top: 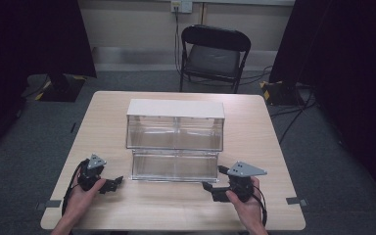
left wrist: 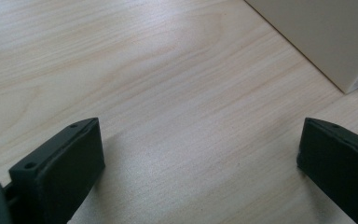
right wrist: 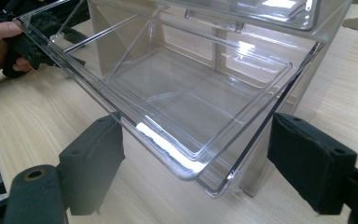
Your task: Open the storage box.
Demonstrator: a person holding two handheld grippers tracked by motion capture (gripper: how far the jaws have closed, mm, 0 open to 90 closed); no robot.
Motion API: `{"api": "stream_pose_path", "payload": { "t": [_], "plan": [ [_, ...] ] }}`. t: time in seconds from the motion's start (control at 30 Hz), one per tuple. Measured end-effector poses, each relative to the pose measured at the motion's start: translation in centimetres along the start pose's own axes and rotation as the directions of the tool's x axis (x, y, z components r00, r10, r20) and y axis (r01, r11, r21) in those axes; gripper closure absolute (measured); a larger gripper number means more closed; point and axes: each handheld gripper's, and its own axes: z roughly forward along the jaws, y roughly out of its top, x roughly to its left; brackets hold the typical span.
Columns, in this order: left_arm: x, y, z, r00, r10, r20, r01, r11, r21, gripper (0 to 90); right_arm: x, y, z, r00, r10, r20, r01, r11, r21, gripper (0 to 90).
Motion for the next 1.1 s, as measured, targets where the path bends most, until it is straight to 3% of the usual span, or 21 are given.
{"api": "stream_pose_path", "payload": {
  "t": [1.1],
  "plan": [
    [-0.01, 0.00, 0.00, 1.0000, -0.001, 0.000, 0.001, 1.0000, 0.000, 0.0, -0.07, 0.62, -0.11, 0.9999, 0.015, -0.008, -0.015, 1.000, -0.010, 13.7]
  ]
}}
